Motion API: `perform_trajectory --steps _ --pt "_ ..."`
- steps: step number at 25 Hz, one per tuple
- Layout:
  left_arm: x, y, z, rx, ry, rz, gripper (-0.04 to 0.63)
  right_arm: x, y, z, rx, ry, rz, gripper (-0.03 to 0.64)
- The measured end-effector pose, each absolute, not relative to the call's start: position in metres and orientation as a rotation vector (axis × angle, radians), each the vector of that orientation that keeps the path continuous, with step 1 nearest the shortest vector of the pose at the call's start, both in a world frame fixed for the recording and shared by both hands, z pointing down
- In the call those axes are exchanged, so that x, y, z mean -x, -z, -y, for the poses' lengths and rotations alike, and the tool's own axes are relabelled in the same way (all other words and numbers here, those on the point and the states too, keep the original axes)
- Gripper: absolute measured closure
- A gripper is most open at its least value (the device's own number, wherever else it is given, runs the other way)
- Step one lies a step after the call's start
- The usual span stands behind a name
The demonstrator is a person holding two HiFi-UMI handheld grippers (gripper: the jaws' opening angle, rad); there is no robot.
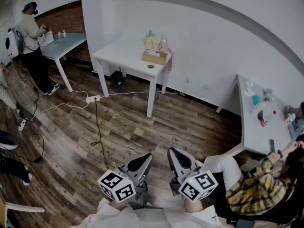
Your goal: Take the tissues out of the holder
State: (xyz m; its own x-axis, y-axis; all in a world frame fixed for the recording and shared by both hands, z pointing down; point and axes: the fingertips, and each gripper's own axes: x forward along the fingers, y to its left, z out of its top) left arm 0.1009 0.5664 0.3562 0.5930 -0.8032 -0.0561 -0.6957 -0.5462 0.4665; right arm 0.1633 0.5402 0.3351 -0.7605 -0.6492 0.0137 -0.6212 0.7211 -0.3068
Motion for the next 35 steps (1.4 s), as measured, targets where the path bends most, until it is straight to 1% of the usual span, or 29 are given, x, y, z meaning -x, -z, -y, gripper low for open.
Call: perform_trajectory --steps 8,16,29,35 --pt "-0.054 -0.35 -0.454 -2.451 0.37 1.162 0.583 -0.108 -0.337 -0.443 1.034 0.446 -2.861 0.604" --pt "-0.016 -0.331 -0.371 -2.537 0.35 1.044 0.583 -0.065 -0.318 -0.351 1.086 0.424 -2.792 0.604" --pt "-0.007 -0.349 -0.29 -2.527 0.323 0.964 0.583 -0.043 -0.334 -0.27 1.139 0.449 -2.822 0.604" --pt "0.008 -0.349 -0.213 -2.532 0.335 1.024 0.583 -0.026 -0.333 -0.201 1.074 0.416 -2.818 0.604"
